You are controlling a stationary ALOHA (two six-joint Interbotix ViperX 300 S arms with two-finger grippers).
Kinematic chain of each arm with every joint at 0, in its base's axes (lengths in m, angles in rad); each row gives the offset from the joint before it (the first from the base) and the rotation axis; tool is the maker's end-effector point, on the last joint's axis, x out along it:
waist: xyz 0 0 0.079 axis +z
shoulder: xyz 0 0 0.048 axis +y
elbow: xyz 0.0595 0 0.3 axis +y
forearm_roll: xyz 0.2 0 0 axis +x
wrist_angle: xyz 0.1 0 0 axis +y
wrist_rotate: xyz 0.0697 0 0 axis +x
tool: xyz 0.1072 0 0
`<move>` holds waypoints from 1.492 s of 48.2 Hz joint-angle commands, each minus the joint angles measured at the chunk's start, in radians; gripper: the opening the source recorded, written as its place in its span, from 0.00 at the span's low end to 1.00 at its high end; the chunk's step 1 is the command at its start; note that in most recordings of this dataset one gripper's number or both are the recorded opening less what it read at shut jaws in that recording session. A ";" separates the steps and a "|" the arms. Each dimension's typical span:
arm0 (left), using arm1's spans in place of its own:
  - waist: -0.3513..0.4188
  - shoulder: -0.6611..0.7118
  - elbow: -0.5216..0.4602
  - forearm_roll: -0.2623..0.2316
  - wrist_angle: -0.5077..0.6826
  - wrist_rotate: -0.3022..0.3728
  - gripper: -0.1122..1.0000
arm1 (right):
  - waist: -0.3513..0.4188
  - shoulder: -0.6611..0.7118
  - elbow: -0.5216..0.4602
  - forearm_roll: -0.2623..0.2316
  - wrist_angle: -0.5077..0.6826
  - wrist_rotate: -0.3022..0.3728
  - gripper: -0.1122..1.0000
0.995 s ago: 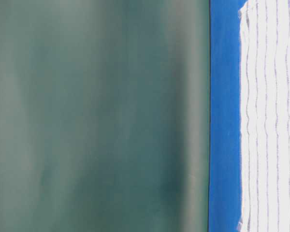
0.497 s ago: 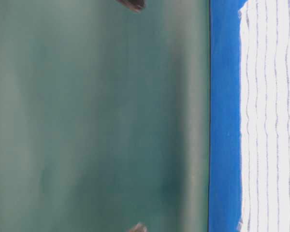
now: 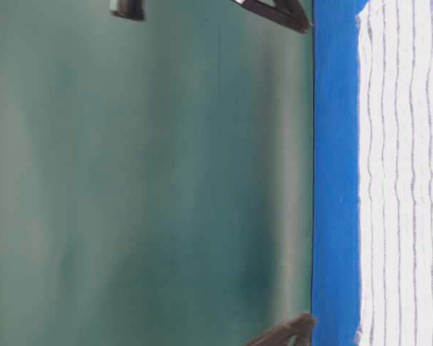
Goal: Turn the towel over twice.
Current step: 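Move both grippers back to the far corners and pinch them, then lift the towel by its corners and pull it toward the far side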
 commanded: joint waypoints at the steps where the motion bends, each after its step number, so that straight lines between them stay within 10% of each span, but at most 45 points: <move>1: 0.018 0.043 -0.011 0.002 -0.041 0.011 0.75 | -0.021 0.043 -0.014 -0.011 -0.051 -0.002 0.67; 28: 0.086 0.268 -0.026 -0.002 -0.101 0.029 0.70 | -0.055 0.221 -0.028 -0.021 -0.130 -0.011 0.66; 44: 0.092 0.273 -0.028 -0.002 -0.029 0.029 0.12 | -0.054 0.216 -0.021 -0.035 -0.118 -0.014 0.13; 72: 0.192 0.032 -0.141 -0.003 0.152 0.109 0.11 | -0.187 0.023 -0.077 -0.067 -0.023 -0.020 0.13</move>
